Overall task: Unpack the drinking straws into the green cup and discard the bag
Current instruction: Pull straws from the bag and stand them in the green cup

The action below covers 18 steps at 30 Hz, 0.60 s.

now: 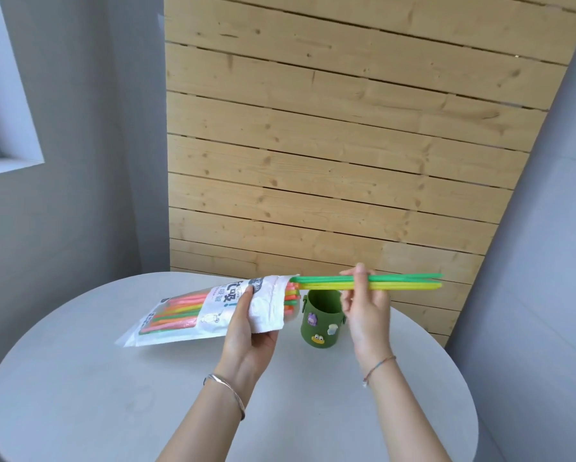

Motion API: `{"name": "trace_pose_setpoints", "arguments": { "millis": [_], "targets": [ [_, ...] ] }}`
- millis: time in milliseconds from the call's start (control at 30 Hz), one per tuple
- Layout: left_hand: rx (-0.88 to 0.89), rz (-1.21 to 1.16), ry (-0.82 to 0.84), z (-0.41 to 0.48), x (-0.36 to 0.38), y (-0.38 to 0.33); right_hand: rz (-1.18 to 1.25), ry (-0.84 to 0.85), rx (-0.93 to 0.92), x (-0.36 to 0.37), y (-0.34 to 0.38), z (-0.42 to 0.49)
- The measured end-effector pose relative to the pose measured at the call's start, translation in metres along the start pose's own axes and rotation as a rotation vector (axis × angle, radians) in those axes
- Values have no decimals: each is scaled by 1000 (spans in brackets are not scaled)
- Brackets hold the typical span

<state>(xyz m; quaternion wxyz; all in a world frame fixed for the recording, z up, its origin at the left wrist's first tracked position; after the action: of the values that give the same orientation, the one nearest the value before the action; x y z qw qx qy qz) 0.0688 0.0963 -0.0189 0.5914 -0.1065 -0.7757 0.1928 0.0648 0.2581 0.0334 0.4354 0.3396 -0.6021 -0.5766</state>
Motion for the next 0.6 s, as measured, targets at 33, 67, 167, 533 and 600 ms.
{"name": "trace_pose_setpoints", "arguments": {
  "millis": [33,67,167,533,600],
  "targets": [
    [13,-5,-15,5,-2,-1,20,-54,-13,-10,6,5],
    [25,-6,-28,9,-3,-2,37,-95,-22,-18,12,10],
    [48,4,-41,18,-5,-3,55,-154,-60,-40,29,28],
    [41,55,-16,31,-2,10,-570,-111,-132,-41,21,103],
    [55,64,-11,34,-2,11,-675,-36,-54,-34,5,112]
  ]
}}
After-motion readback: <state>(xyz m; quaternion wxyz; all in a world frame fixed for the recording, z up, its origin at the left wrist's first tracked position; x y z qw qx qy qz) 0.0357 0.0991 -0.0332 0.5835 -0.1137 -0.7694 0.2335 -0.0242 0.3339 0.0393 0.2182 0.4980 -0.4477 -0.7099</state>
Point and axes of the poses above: each hand's wrist, its own z-axis towards the middle knuckle, its own x-axis out of the palm, y = z × x, the point moved 5 cm from there along z, towards the middle knuckle, and after that the axes turned 14 degrees about x, right-handed, at the moved point
